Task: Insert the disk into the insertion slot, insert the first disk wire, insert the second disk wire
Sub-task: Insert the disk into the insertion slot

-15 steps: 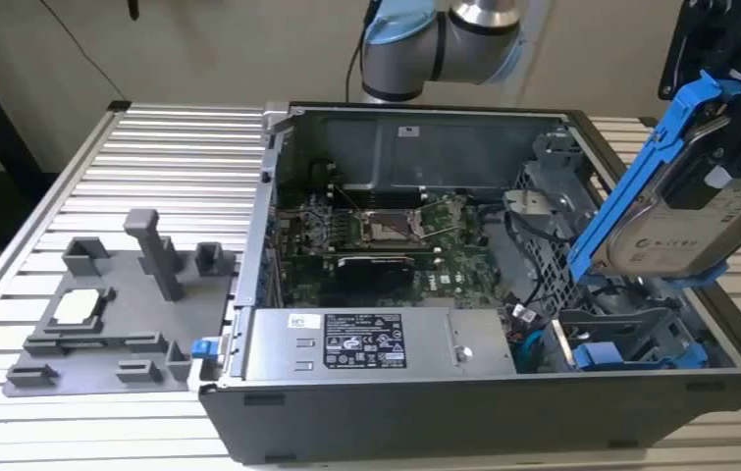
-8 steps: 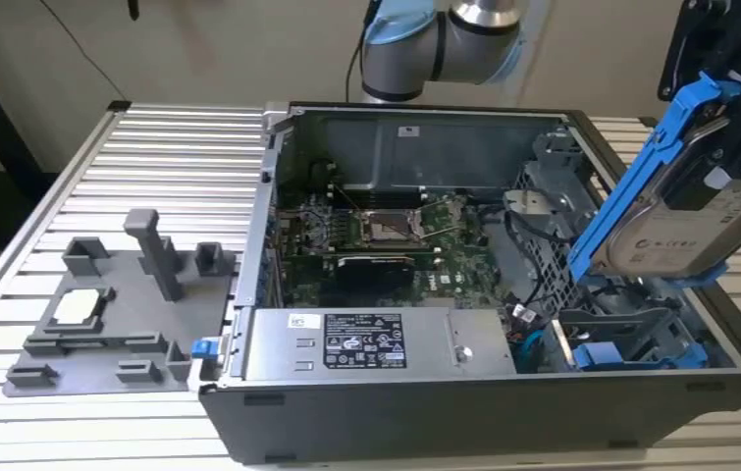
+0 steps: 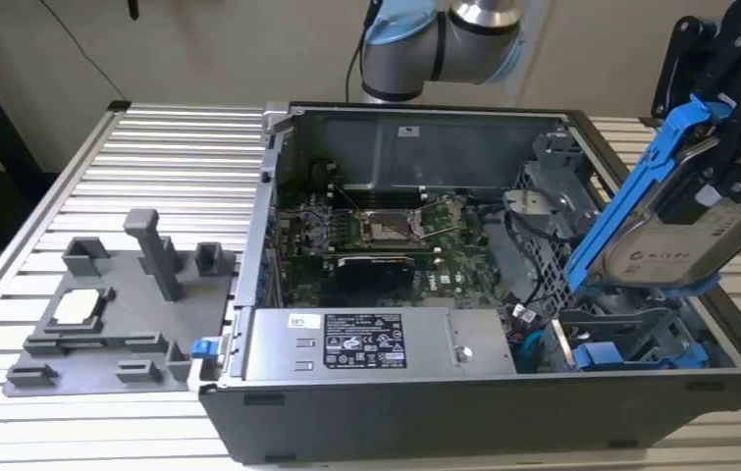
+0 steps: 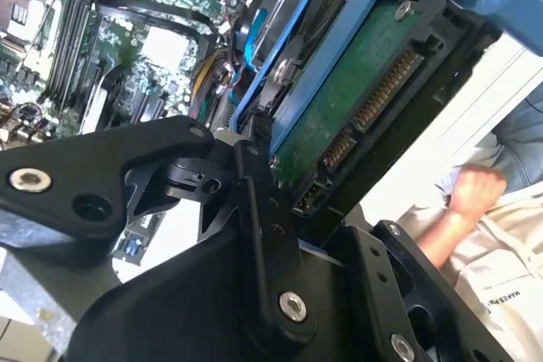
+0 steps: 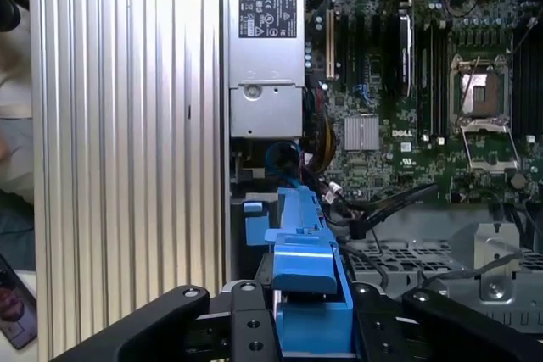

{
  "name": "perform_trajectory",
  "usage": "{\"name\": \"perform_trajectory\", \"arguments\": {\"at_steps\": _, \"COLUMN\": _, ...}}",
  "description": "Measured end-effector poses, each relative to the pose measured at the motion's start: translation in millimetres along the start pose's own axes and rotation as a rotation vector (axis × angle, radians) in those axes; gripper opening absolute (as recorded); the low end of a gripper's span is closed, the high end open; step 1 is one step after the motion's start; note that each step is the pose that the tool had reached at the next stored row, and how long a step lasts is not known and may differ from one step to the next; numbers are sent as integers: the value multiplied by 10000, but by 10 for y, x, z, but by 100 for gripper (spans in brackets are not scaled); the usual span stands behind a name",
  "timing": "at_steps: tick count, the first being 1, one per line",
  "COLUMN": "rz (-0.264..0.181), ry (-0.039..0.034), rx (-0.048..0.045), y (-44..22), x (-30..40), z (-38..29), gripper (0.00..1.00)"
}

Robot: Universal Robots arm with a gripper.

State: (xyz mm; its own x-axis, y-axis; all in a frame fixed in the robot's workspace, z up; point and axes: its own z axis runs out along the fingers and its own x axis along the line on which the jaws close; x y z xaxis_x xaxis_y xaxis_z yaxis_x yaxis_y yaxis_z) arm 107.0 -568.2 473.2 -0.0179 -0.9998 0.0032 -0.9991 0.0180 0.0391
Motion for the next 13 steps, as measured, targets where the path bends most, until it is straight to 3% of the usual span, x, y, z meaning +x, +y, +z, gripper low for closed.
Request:
{"name": "perform_trajectory", "arguments": {"at_steps": 8, "rz": -1, "ry": 3, "rx": -45, "y": -85, "x": 32, "z": 96, "gripper": 33}}
{"name": "perform_trajectory", "arguments": {"at_steps": 13, "rz": 0, "ry": 3, "rx": -63, "y": -100, "x": 43, "z": 116, "gripper": 33}}
